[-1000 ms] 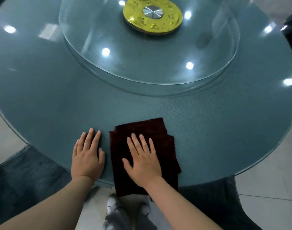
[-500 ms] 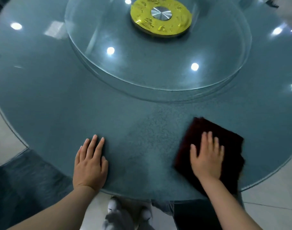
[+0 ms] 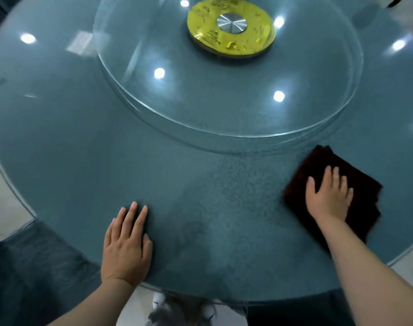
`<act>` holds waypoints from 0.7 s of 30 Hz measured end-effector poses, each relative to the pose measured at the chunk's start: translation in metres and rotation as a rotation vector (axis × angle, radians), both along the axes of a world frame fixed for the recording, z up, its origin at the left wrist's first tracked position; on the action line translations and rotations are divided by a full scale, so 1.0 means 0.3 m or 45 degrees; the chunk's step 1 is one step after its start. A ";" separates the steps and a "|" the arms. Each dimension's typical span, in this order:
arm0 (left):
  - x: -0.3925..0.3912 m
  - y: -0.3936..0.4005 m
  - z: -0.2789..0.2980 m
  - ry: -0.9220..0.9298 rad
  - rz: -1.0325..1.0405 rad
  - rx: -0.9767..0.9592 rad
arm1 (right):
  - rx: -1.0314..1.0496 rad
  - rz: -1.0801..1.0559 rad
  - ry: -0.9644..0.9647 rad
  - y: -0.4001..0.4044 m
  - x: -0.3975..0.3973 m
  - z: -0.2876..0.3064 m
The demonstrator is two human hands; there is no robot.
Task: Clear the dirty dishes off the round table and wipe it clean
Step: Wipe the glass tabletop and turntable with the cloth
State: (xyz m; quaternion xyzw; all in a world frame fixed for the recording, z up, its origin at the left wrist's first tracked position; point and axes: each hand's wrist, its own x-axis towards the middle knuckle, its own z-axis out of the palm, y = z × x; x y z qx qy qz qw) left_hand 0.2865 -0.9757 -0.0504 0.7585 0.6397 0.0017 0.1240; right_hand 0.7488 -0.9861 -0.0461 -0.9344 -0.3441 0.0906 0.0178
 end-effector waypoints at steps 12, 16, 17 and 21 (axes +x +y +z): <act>0.013 -0.005 0.004 0.039 -0.028 0.012 | 0.058 0.956 0.104 0.526 -0.759 -0.005; 0.011 -0.010 0.006 0.024 -0.024 0.013 | 0.100 0.821 0.049 0.426 -0.474 -0.019; 0.009 -0.011 0.007 0.024 -0.020 0.011 | 0.102 0.700 0.005 0.385 -0.362 -0.025; 0.006 -0.012 0.005 0.017 -0.016 0.014 | 0.038 0.168 -0.039 0.149 0.027 -0.012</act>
